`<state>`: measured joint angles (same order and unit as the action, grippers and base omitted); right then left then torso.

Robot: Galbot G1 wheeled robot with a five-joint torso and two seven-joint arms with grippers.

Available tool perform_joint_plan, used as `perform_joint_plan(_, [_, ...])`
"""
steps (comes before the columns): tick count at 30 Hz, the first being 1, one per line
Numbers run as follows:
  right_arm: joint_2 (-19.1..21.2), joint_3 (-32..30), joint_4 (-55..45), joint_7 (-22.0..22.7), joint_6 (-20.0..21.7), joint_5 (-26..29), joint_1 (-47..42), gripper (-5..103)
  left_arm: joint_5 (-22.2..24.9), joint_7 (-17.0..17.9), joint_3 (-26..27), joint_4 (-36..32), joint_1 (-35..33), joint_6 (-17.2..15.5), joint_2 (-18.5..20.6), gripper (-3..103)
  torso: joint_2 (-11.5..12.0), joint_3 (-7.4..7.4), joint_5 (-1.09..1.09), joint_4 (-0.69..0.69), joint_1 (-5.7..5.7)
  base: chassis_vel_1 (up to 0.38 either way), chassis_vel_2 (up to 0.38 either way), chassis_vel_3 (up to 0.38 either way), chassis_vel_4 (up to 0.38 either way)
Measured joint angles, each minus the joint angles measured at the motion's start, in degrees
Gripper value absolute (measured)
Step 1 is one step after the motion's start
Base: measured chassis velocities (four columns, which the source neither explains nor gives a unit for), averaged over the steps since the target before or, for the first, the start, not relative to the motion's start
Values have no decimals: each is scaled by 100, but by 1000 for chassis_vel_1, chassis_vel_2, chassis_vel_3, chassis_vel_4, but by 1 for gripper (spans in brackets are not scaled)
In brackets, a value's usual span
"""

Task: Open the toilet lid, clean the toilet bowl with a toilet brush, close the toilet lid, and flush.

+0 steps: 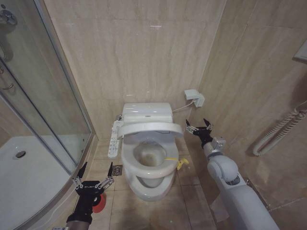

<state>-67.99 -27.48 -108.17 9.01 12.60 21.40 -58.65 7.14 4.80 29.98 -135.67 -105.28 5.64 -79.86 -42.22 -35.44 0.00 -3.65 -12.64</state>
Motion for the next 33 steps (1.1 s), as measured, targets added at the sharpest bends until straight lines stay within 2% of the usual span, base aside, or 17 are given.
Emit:
perform_joint_plan(9, [-5,-160,-196,-60,-47,-254,-351,100,0,0,0,0,0,0,0,100,0,0,0,-1,0,0,0,0,0])
perform_joint_plan(16, [-68,-221,-767,-63,108,-135,-888,100,0,0,0,0,0,0,0,100,0,0,0,0,0,0,0,0,0])
perform_joint_plan(21, [-141,-327,-1269,-262,279,-115,-1375,100,0,0,0,0,0,0,0,100,0,0,0,-1,0,0,0,0,0])
perform_joint_plan(25, [-335,-529,-1995,-470,571,-269,-1957,100,0,0,0,0,0,0,0,100,0,0,0,-1,0,0,0,0,0])
perform_joint_plan(33, [-620,-704,-2827,-538,559,-274,-2510,100,0,0,0,0,0,0,0,100,1,0,-1,-2,1,0,0,0,0])
